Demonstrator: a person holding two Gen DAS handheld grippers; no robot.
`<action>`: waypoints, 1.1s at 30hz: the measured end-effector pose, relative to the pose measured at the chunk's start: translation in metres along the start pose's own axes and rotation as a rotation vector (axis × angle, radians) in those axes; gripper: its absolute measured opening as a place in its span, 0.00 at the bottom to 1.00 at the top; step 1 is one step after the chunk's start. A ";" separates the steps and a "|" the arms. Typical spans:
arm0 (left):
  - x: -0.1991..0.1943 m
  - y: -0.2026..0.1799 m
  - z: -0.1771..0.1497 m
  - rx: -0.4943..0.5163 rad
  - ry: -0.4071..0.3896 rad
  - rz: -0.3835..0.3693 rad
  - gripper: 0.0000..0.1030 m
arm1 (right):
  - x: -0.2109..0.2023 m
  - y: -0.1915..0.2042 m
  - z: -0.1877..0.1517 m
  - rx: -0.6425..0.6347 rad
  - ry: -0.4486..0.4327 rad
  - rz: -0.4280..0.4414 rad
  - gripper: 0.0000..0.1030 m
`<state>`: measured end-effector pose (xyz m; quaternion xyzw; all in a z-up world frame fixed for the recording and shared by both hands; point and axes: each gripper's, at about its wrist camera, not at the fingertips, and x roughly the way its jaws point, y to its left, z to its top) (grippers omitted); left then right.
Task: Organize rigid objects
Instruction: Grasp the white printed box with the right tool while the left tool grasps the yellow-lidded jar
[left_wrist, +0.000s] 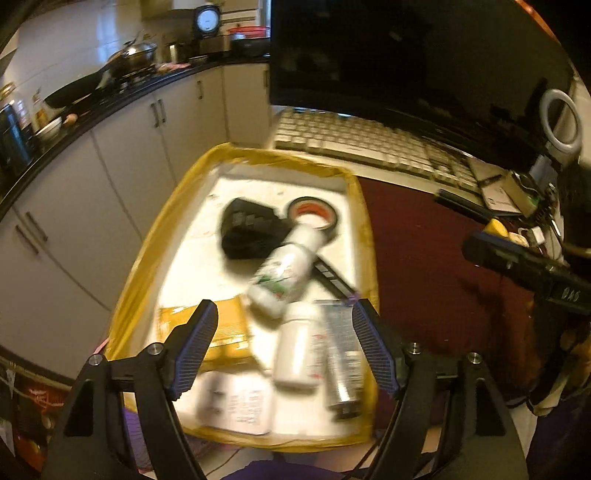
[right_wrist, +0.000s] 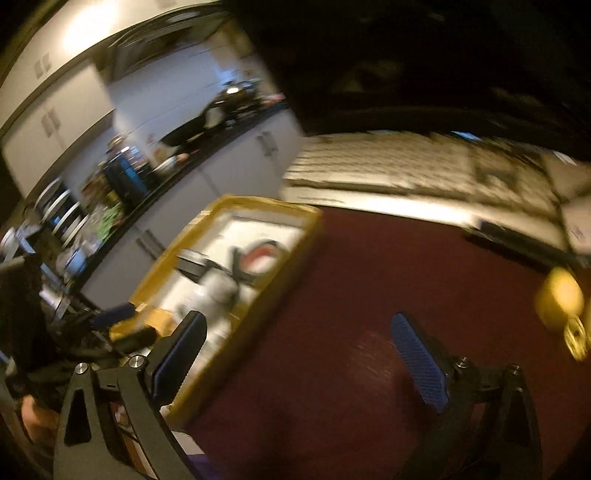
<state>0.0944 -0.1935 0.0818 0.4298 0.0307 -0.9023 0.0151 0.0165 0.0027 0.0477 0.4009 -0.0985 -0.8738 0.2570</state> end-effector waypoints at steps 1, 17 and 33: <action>0.000 -0.007 0.001 0.014 0.000 -0.009 0.73 | -0.006 -0.011 -0.005 0.023 -0.004 -0.018 0.97; 0.016 -0.122 0.012 0.227 0.046 -0.171 0.76 | -0.073 -0.175 -0.009 0.169 -0.065 -0.616 0.96; 0.063 -0.220 0.054 0.320 0.055 -0.296 0.76 | -0.047 -0.220 0.003 0.205 0.004 -0.677 0.60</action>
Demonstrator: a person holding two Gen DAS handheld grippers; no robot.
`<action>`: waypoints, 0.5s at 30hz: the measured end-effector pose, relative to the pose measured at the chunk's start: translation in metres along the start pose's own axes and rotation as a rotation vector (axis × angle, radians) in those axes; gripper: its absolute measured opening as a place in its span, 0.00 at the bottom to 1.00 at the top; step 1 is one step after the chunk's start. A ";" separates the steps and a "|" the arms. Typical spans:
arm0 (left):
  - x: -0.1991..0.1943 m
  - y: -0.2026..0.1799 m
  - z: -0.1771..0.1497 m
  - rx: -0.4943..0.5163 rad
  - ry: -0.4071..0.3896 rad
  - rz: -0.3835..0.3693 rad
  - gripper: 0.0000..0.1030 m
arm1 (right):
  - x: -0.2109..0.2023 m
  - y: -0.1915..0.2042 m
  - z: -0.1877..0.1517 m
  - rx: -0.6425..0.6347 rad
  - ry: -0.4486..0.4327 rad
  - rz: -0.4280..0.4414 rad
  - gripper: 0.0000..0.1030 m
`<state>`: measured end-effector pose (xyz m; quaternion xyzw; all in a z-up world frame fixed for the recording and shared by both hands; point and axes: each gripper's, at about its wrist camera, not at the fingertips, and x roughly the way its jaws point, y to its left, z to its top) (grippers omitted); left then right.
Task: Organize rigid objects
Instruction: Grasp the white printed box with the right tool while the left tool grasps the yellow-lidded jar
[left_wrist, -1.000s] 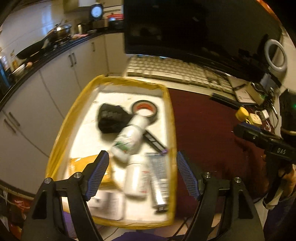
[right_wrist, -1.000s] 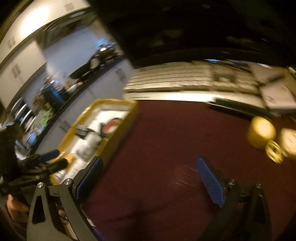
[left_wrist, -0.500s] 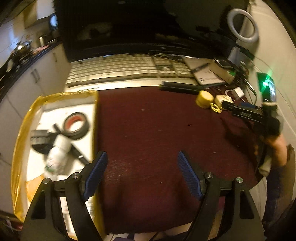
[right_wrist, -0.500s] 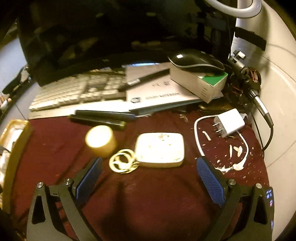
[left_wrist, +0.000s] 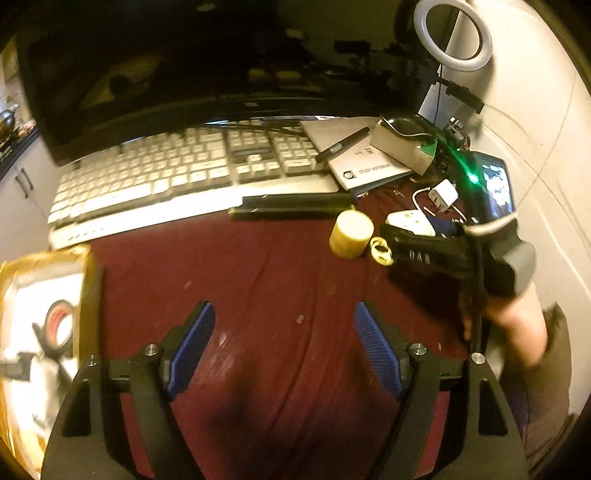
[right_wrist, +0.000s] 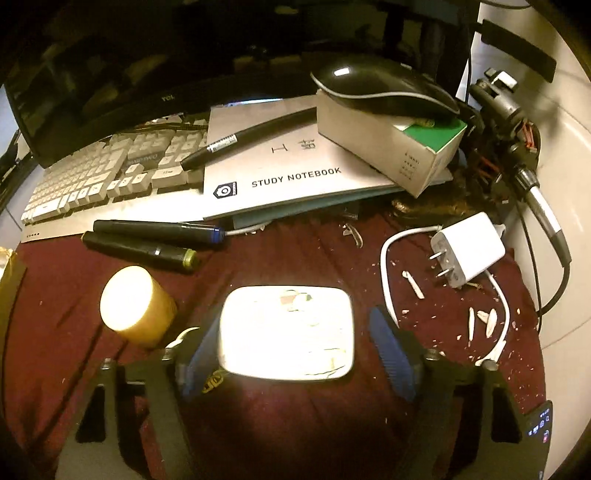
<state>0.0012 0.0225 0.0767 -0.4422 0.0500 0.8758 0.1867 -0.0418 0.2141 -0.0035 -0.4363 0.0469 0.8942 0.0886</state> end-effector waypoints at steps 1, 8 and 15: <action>0.009 -0.004 0.005 0.003 0.009 -0.005 0.76 | -0.003 -0.002 -0.001 -0.001 -0.001 -0.013 0.57; 0.057 -0.038 0.028 0.035 0.046 -0.060 0.76 | -0.030 -0.025 -0.016 0.071 -0.020 0.068 0.57; 0.090 -0.044 0.049 0.009 0.038 -0.040 0.71 | -0.047 -0.029 -0.018 0.105 -0.046 0.112 0.57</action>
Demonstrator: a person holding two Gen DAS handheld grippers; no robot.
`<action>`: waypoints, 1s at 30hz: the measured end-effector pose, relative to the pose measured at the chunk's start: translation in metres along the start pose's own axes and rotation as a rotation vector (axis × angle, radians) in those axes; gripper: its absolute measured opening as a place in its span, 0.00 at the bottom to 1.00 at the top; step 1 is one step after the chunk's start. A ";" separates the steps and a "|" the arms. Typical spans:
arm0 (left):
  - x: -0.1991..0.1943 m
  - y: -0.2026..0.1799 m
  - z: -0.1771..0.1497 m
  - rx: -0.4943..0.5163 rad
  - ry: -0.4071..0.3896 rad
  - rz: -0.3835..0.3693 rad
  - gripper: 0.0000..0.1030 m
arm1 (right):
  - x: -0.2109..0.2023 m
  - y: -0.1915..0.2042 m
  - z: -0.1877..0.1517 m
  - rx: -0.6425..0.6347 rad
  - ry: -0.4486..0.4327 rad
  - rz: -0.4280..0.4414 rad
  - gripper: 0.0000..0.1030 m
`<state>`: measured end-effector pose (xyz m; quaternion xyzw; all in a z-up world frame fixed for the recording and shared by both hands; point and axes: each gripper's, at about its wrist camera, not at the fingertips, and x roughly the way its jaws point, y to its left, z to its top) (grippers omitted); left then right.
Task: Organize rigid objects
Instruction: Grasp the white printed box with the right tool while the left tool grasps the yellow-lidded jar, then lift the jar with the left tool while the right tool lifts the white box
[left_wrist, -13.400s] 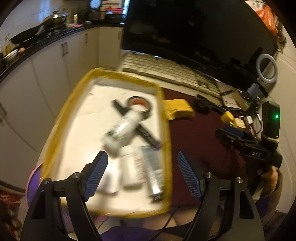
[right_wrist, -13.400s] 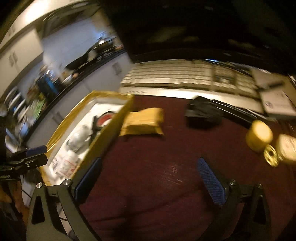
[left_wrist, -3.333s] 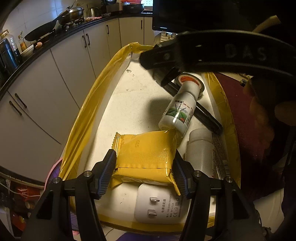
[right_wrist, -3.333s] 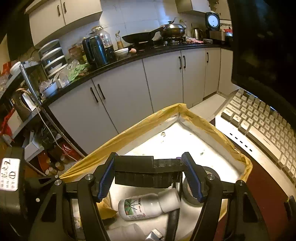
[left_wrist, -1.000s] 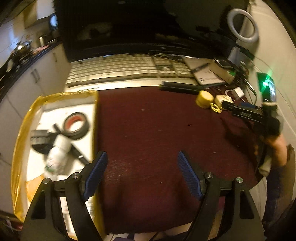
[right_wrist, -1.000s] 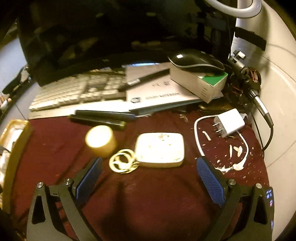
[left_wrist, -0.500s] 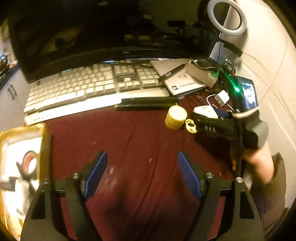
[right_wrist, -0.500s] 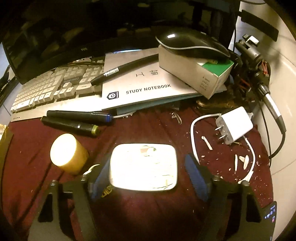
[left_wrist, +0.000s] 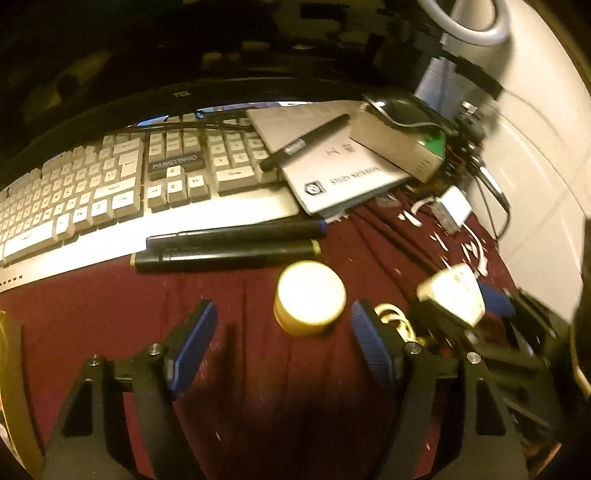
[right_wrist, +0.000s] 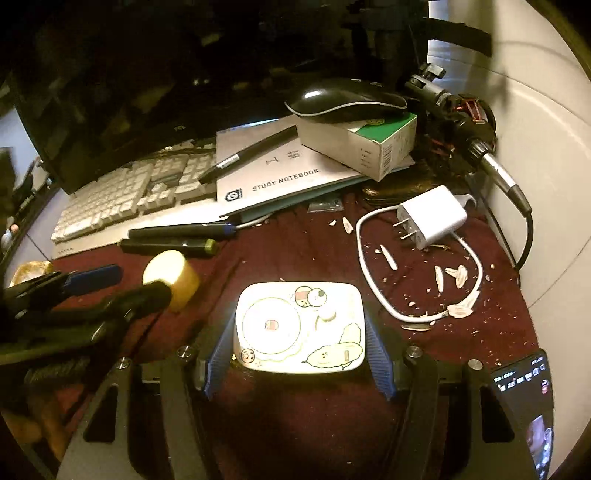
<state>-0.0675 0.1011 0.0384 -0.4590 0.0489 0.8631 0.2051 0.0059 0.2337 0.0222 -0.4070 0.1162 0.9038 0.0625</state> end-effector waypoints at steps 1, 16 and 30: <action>0.003 0.001 0.002 -0.003 0.001 -0.005 0.69 | 0.001 0.000 0.001 0.007 0.004 0.015 0.57; 0.009 0.007 -0.015 0.028 0.036 -0.017 0.38 | -0.032 0.002 -0.008 0.013 -0.031 0.042 0.57; -0.096 0.090 -0.108 -0.166 -0.032 0.010 0.38 | -0.029 0.081 -0.047 -0.177 0.056 0.165 0.57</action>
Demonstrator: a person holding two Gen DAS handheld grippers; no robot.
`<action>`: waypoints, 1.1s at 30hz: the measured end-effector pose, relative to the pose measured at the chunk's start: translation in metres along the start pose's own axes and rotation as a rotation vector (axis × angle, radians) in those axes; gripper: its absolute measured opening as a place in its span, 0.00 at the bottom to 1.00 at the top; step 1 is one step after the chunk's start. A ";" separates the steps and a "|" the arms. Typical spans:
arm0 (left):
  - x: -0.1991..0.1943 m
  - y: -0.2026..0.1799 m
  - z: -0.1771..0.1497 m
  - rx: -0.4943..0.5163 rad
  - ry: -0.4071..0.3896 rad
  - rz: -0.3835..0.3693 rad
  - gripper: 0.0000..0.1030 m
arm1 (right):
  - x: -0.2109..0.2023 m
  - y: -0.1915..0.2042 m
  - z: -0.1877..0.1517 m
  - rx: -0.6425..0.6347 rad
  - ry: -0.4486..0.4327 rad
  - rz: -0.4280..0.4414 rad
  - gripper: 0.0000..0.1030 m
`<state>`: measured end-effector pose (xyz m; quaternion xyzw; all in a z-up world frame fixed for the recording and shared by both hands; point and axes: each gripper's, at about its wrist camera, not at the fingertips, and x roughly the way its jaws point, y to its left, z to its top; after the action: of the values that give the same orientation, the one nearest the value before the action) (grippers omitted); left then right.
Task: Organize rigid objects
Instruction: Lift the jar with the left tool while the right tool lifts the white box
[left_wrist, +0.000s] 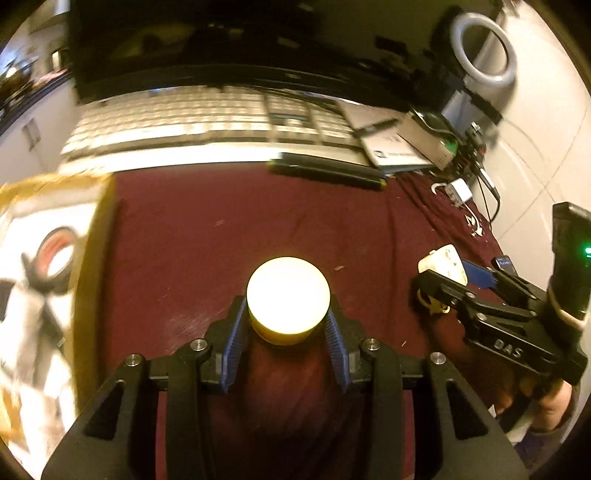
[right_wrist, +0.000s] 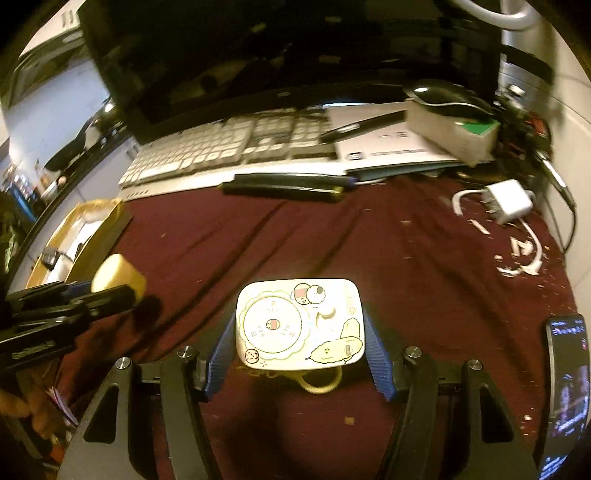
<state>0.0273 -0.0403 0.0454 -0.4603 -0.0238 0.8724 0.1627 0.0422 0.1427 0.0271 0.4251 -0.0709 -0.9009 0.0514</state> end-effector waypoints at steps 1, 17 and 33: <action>-0.004 0.005 -0.004 -0.008 -0.006 0.002 0.38 | 0.002 0.005 -0.001 -0.009 0.004 0.004 0.57; -0.023 0.022 -0.031 -0.053 -0.033 -0.045 0.38 | -0.004 0.039 -0.006 -0.075 0.000 0.016 0.57; -0.030 0.037 -0.034 -0.071 -0.050 0.005 0.38 | -0.006 0.068 0.000 -0.127 -0.018 0.027 0.57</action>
<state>0.0606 -0.0882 0.0426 -0.4440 -0.0576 0.8826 0.1436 0.0483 0.0767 0.0432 0.4117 -0.0197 -0.9067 0.0896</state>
